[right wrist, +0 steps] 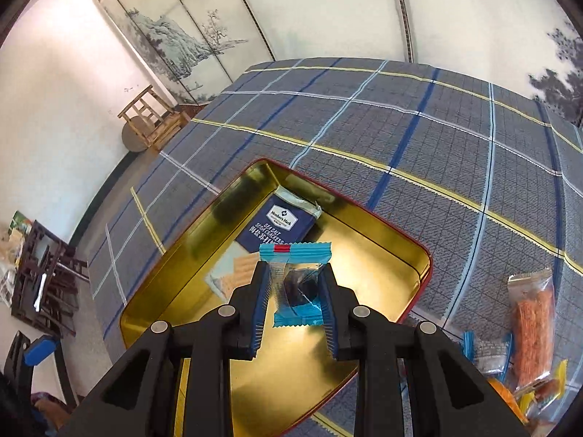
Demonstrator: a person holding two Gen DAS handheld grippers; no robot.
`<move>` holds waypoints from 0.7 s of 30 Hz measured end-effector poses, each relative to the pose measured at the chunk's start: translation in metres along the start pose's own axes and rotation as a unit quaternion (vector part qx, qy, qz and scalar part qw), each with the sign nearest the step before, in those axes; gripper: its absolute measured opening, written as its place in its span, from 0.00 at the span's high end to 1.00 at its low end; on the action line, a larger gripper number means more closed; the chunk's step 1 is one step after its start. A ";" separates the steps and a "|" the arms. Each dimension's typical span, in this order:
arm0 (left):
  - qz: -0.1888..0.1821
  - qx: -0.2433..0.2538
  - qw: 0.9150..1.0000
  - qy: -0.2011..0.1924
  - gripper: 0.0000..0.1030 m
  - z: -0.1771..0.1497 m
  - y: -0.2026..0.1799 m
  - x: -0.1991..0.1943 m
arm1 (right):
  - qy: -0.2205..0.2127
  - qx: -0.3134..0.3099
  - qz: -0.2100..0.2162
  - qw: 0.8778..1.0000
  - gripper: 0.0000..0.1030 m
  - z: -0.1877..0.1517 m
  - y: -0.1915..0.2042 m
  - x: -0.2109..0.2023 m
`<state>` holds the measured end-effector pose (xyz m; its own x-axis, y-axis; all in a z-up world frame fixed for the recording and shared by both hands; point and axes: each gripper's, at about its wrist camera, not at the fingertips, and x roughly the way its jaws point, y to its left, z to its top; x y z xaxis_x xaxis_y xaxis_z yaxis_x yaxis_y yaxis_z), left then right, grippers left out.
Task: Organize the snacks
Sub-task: 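Carry the teal candy into the gold tin and open the right gripper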
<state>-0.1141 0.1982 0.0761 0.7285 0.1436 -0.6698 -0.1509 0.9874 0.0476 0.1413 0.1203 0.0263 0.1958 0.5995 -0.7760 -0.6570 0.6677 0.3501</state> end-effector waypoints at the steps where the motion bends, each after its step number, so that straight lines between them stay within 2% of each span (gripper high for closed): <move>1: -0.001 -0.003 1.000 0.001 0.10 0.000 0.002 0.001 | 0.002 0.007 0.000 1.000 0.73 0.001 -0.003 0.002; 9: 0.008 -0.013 1.000 0.020 0.10 -0.003 0.013 0.012 | 0.014 0.038 -0.009 0.999 0.73 0.011 -0.015 0.020; 13: 0.016 -0.015 0.999 0.025 0.03 -0.005 0.016 0.014 | 0.015 0.051 -0.010 0.999 0.73 0.014 -0.017 0.026; 21: 0.017 -0.018 0.999 0.028 0.01 -0.006 0.021 0.016 | 0.012 0.058 -0.011 0.998 0.73 0.020 -0.012 0.030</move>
<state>-0.1100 0.2204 0.0617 0.6839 0.1713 -0.7091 -0.1995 0.9789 0.0441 0.1692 0.1391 0.0097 0.1913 0.5743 -0.7960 -0.5629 0.7285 0.3904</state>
